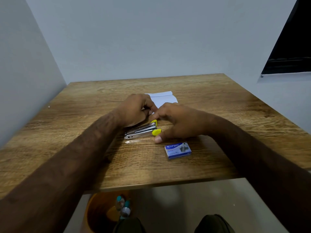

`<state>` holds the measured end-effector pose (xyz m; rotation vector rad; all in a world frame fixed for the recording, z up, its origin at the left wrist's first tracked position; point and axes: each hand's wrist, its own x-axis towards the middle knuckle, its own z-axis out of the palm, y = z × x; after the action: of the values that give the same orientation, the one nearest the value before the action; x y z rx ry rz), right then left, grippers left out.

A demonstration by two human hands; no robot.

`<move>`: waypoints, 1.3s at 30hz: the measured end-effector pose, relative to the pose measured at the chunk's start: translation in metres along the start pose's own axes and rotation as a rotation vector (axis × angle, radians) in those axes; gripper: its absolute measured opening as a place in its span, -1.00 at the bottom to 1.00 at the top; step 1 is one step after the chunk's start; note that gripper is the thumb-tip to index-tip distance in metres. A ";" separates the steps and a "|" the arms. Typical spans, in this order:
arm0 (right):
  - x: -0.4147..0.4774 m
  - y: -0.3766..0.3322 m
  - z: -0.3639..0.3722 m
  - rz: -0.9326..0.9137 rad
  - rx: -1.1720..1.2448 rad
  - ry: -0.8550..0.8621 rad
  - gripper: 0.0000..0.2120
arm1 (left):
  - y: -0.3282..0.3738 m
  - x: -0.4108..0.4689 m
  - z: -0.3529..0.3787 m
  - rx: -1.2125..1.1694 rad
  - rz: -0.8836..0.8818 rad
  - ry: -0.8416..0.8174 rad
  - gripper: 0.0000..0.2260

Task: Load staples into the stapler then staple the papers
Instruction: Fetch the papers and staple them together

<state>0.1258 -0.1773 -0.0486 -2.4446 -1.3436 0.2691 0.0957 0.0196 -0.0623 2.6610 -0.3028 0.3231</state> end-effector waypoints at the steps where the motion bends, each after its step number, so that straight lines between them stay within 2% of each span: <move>1: 0.000 0.002 0.001 -0.001 0.044 0.011 -0.51 | 0.000 0.000 0.000 0.000 -0.007 -0.002 -0.75; 5: -0.004 0.016 0.001 0.063 0.333 0.106 -0.64 | 0.002 0.000 0.000 0.005 -0.019 -0.002 -0.79; 9: -0.008 0.025 -0.002 0.047 0.916 0.195 -0.67 | 0.003 0.002 0.004 0.048 -0.015 0.047 -0.87; 11: -0.008 0.028 -0.007 0.056 1.129 0.276 -0.69 | 0.004 0.004 0.006 0.027 -0.013 0.075 -0.93; 15: -0.007 0.037 -0.018 0.069 1.379 0.449 -0.86 | 0.008 0.010 0.013 0.064 -0.004 0.089 -0.80; 18: -0.010 0.042 -0.023 0.171 1.290 0.578 -0.81 | 0.010 0.014 0.018 0.150 0.018 0.097 -0.79; 21: -0.010 0.049 -0.024 0.271 1.195 0.624 -0.85 | 0.009 0.015 0.017 0.196 0.042 0.072 -0.78; 23: -0.010 0.051 -0.024 0.309 1.204 0.592 -0.83 | 0.010 0.015 0.016 0.226 0.063 0.062 -0.78; 26: -0.010 0.051 -0.024 0.371 1.221 0.521 -0.69 | 0.013 0.015 0.020 0.278 0.071 0.085 -0.76; 29: -0.009 0.050 -0.021 0.342 1.134 0.486 -0.77 | 0.014 0.014 0.025 0.337 0.062 0.131 -0.72; 30: -0.008 0.049 -0.018 0.330 1.068 0.479 -0.78 | 0.014 0.014 0.025 0.343 0.061 0.148 -0.72; 34: -0.004 0.051 -0.009 0.347 0.753 0.506 -0.58 | 0.011 0.012 0.025 0.391 0.083 0.198 -0.72; 39: 0.002 0.060 -0.008 0.368 0.127 0.495 -0.53 | 0.012 0.013 0.026 0.531 0.141 0.252 -0.69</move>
<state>0.1764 -0.2066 -0.0637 -2.4161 -0.6507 -0.1561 0.1099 -0.0043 -0.0767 3.0675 -0.3646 0.8837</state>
